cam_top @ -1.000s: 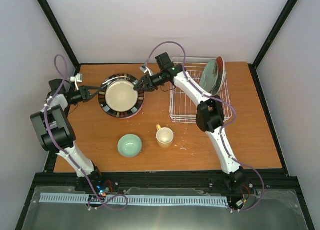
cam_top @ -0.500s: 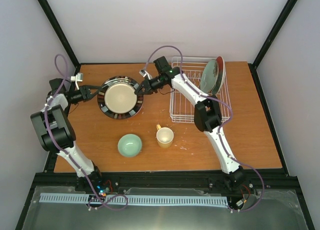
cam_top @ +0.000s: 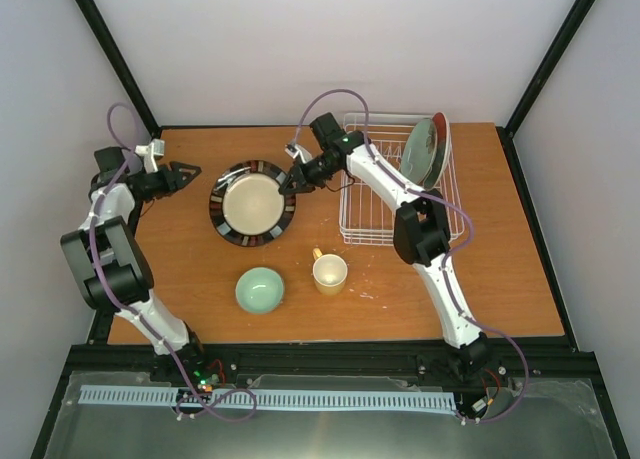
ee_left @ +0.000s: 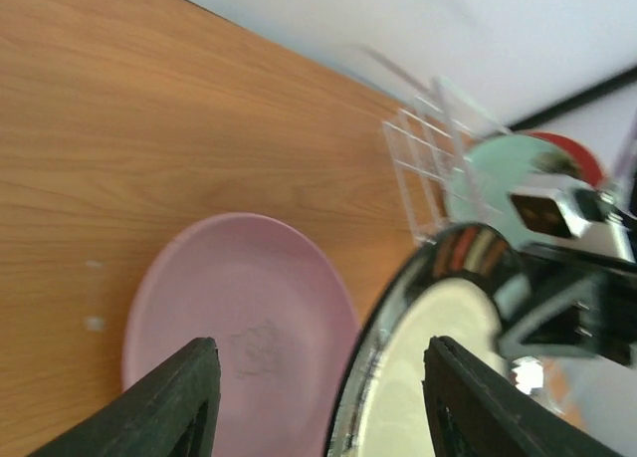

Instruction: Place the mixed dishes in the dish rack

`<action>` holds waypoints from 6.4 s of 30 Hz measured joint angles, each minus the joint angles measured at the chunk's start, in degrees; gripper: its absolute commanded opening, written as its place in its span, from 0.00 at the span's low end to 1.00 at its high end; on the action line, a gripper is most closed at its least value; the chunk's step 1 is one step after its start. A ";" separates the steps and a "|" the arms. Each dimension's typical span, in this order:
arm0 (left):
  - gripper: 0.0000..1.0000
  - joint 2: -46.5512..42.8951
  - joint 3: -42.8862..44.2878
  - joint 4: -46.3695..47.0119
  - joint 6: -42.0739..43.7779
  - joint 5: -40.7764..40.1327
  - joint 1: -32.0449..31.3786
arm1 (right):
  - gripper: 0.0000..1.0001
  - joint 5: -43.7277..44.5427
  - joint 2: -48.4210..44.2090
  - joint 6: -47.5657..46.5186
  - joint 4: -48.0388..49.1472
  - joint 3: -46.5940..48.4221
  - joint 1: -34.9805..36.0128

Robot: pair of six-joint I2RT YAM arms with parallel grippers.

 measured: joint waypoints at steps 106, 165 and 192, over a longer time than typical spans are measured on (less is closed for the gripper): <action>0.59 -13.86 -6.16 6.51 -2.54 -31.30 0.02 | 0.41 68.13 -19.47 4.81 -14.08 -12.70 -15.17; 0.52 9.14 -2.78 -1.22 3.06 -25.68 -7.85 | 0.49 75.08 -36.89 1.68 -8.24 -15.04 -15.02; 0.01 19.74 2.78 1.05 1.77 -19.34 -9.92 | 0.48 73.57 -36.96 1.77 -8.24 -15.08 -15.02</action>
